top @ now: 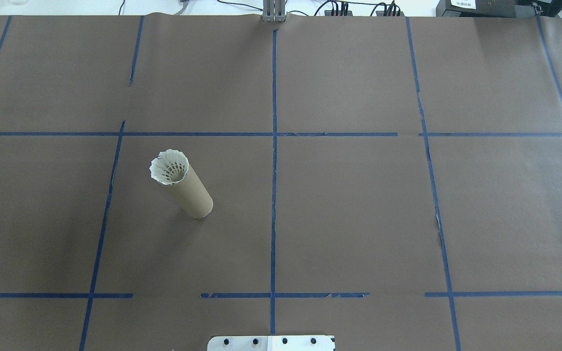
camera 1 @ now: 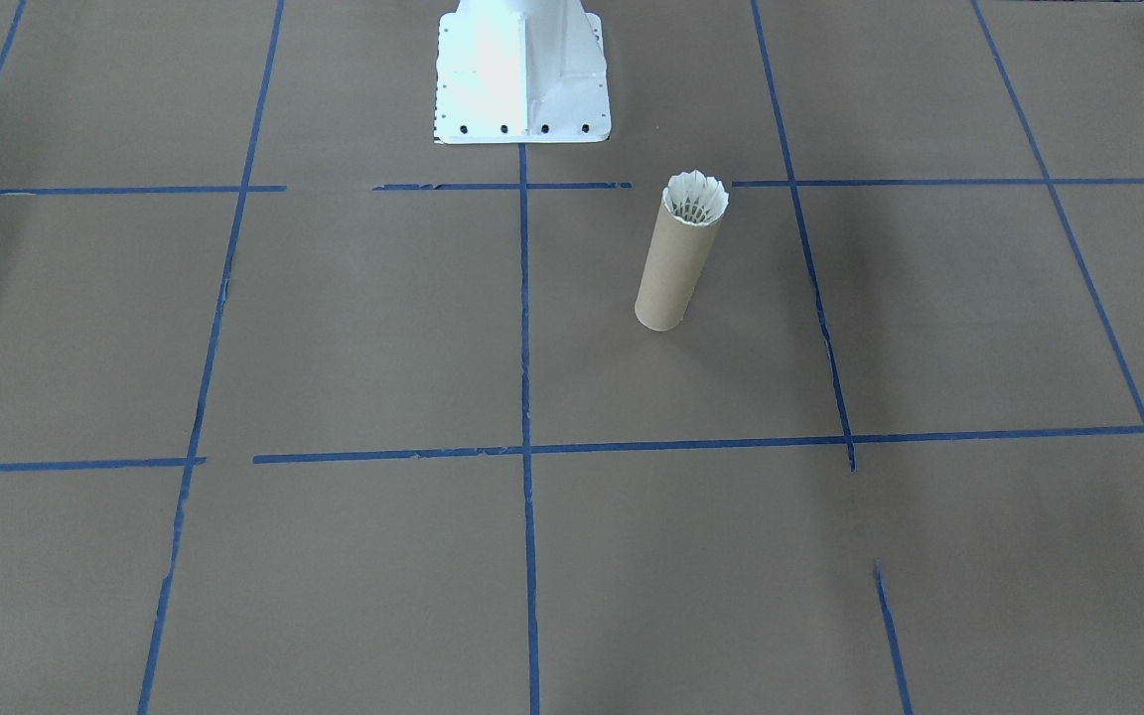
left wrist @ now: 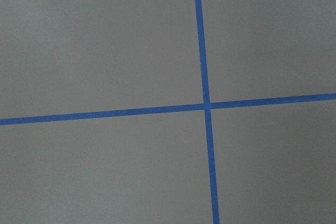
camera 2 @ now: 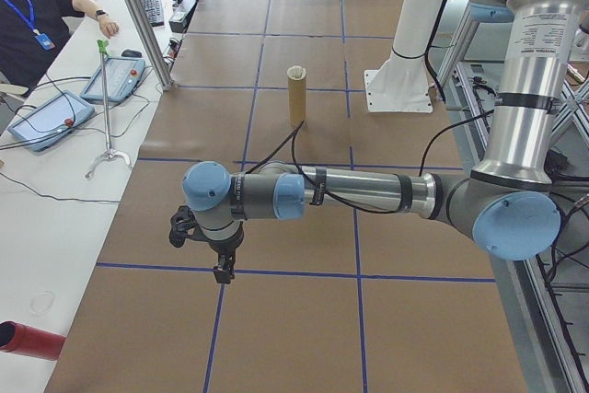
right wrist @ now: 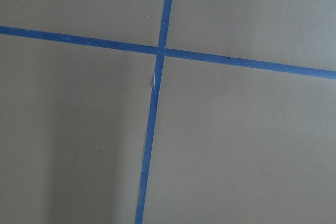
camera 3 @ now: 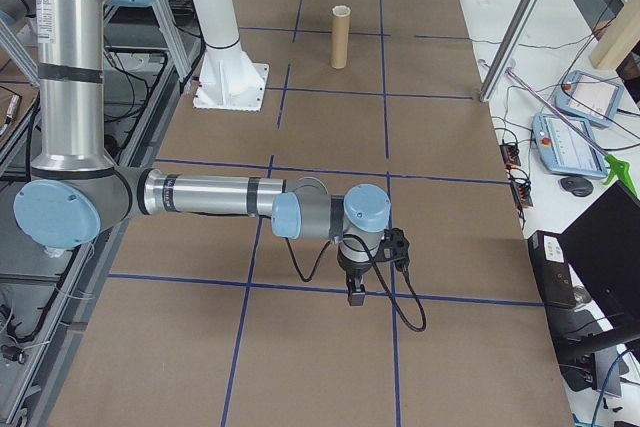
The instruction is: Collect badminton balls into bucket
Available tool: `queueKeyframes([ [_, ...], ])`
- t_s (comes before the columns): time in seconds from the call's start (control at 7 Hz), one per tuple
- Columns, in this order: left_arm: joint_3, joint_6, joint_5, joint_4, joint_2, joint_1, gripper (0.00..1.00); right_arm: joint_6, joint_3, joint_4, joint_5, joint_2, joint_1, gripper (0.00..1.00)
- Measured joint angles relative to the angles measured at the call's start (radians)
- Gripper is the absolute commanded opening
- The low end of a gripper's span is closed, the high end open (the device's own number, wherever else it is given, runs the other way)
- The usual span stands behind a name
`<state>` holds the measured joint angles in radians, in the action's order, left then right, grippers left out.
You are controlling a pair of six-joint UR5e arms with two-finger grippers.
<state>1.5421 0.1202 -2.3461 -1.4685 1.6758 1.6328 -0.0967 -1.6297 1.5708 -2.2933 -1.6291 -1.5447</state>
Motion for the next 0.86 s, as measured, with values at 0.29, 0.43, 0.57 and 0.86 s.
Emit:
queueKeyframes([
  [0.29,0.025,0.001,0.003,-0.002,-0.012,0.005,1.00,0.000,0.000,0.000,0.000,0.000,0.000,1.00],
  [0.43,0.050,0.002,0.005,-0.002,-0.013,0.005,1.00,0.000,0.001,0.000,0.000,0.000,0.000,1.00],
  [0.57,0.076,0.003,0.004,-0.003,-0.013,0.005,1.00,0.000,0.001,0.000,0.000,0.000,0.000,1.00],
  [0.86,0.094,0.003,0.000,-0.004,-0.014,0.005,1.00,0.000,0.001,0.000,0.000,0.000,0.000,1.00],
])
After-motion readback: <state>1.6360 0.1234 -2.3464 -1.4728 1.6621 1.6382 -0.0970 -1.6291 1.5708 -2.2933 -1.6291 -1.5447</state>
